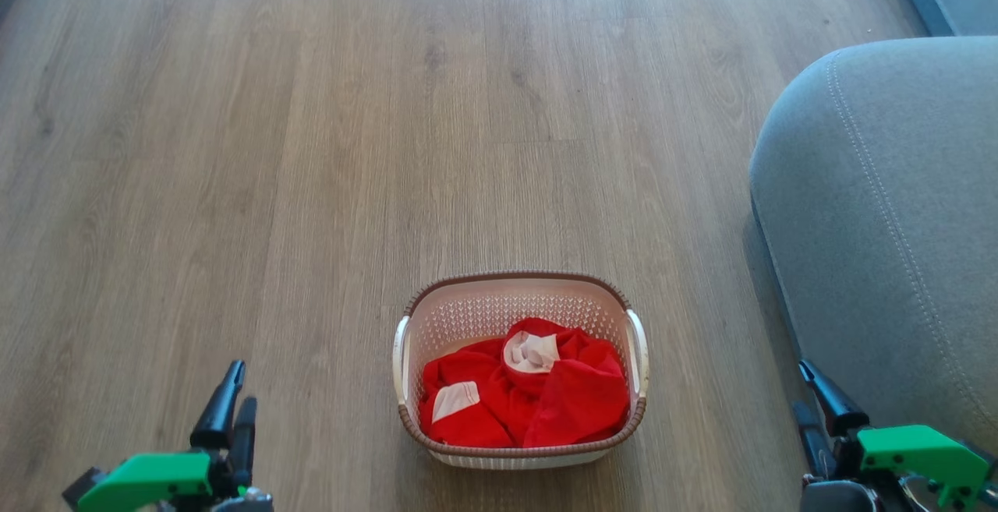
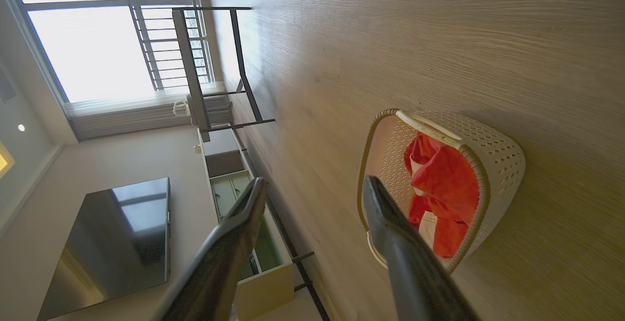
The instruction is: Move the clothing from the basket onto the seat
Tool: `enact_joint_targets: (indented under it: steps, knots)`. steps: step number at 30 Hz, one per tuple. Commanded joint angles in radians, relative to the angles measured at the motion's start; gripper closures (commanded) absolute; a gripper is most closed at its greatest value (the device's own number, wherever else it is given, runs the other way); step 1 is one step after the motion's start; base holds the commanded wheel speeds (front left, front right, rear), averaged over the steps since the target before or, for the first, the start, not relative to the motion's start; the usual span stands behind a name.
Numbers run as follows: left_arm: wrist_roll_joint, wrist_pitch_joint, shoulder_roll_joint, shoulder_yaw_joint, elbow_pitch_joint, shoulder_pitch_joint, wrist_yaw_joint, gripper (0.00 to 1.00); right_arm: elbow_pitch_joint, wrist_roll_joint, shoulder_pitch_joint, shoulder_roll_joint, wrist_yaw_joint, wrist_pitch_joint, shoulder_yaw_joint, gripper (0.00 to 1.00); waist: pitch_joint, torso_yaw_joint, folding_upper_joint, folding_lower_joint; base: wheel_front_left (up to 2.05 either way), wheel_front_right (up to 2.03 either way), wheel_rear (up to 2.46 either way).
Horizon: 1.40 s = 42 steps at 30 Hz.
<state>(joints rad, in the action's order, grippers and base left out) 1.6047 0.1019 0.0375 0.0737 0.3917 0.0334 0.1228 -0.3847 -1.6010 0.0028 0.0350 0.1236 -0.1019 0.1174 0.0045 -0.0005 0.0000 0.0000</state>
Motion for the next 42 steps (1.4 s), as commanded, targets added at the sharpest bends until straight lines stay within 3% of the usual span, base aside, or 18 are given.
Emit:
enact_joint_targets:
  steps: [1,22,42]
  knots:
    - [-0.007,-0.01,0.005,0.002,-0.028,-0.064,0.001,0.0,0.032,0.012,-0.054,0.006,0.0,0.01,-0.008,0.0,0.001,0.0,0.0,0.0,0.0,0.0,0.0]
    - [-0.126,-0.077,0.032,-0.025,-0.017,-0.132,0.002,0.0,0.013,0.115,-0.148,0.042,0.002,0.078,-0.092,0.0,0.007,-0.002,0.0,0.0,0.0,0.0,0.0]
    - [-0.54,-0.139,0.033,0.01,-0.025,-0.192,0.003,0.0,0.008,0.474,-0.23,0.049,0.003,0.139,-0.127,0.0,0.018,-0.009,0.0,0.0,0.0,0.0,0.0]
